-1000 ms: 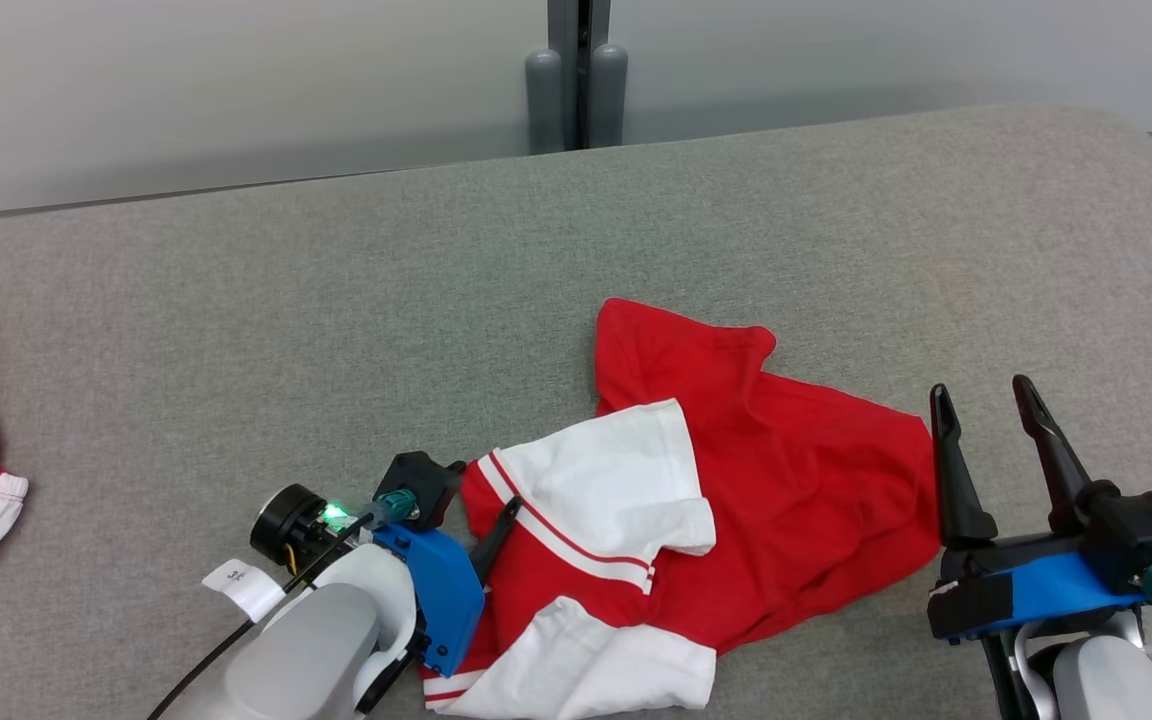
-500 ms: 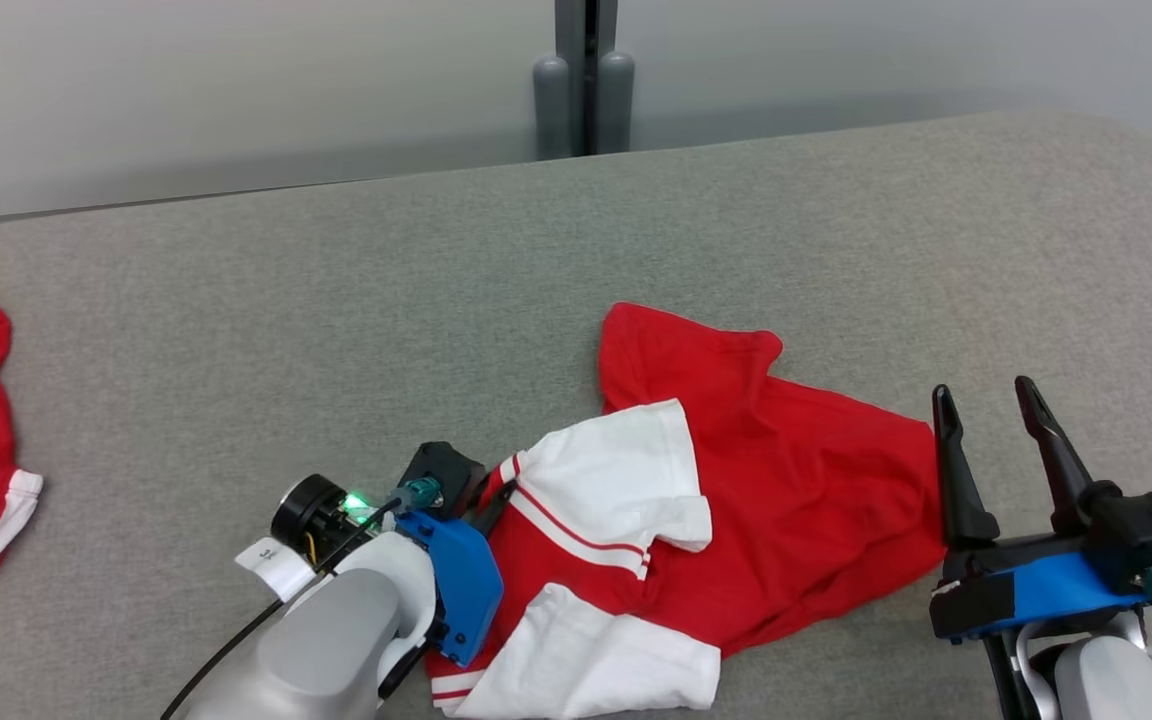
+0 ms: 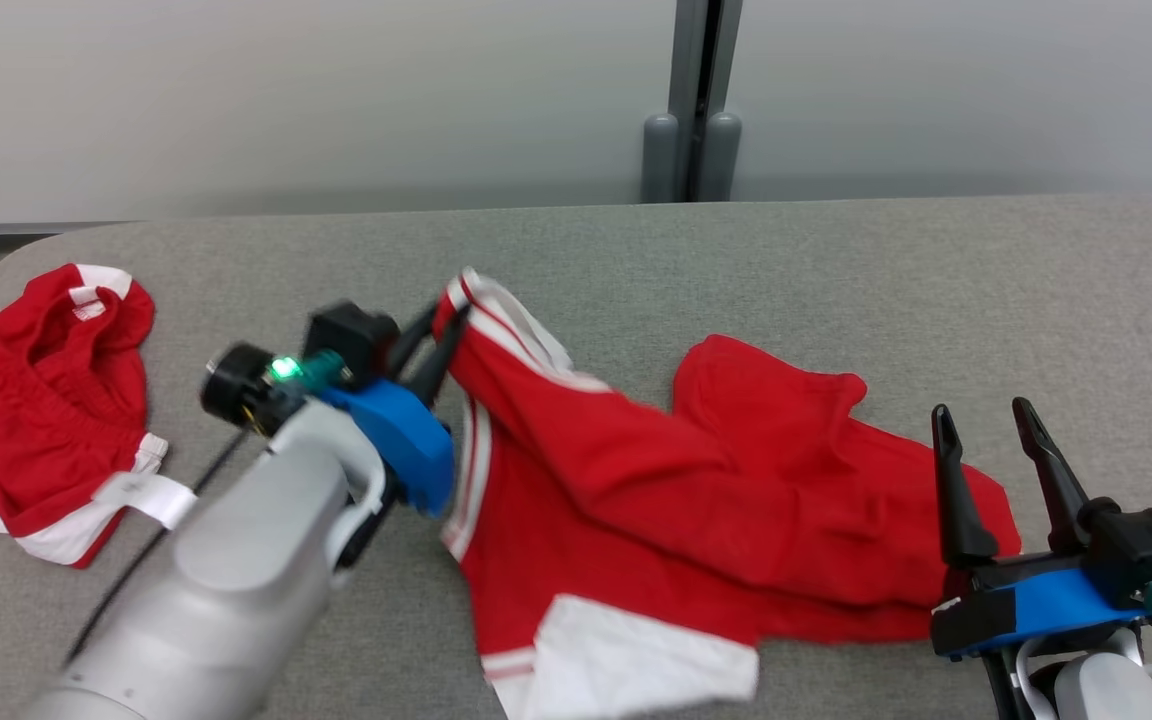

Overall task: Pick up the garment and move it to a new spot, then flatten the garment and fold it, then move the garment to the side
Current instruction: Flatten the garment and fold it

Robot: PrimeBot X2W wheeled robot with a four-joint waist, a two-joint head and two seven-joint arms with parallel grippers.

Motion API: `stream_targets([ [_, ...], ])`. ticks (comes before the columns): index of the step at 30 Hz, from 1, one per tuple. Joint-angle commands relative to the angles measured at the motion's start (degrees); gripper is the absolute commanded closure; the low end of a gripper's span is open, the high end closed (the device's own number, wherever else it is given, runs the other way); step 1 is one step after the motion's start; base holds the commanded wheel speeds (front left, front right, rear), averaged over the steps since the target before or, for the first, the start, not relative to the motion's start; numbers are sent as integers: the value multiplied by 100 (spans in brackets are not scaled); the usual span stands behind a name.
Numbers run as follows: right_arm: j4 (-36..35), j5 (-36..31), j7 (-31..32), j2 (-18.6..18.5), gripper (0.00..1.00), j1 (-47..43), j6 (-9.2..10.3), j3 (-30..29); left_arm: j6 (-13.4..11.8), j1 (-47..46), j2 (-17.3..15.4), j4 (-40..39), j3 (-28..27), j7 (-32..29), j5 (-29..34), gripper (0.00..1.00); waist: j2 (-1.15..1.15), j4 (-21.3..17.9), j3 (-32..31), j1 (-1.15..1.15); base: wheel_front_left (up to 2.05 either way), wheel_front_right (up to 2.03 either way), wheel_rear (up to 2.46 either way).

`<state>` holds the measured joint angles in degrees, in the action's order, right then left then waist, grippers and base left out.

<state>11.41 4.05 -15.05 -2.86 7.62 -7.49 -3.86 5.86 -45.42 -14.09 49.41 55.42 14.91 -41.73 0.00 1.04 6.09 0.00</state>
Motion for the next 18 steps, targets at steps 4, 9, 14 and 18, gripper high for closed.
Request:
stream_targets([
  [4,-5,30,-20,-6,0,8,-1,7,-167,-211,-347,-528,-384,31,107,100,0,57,14,0,0,0,0],
  [9,12,60,-20,-5,0,65,-1,23,-275,-296,-743,-1004,-737,33,156,100,0,14,60,0,0,0,0],
  [14,26,108,-20,-5,0,90,-1,42,-315,-302,-964,-1133,-839,33,117,100,0,-109,139,0,0,0,0],
  [18,14,161,-19,-5,0,155,-1,58,-371,-297,-1096,-1155,-890,-2,91,100,0,-239,241,0,0,0,0],
])
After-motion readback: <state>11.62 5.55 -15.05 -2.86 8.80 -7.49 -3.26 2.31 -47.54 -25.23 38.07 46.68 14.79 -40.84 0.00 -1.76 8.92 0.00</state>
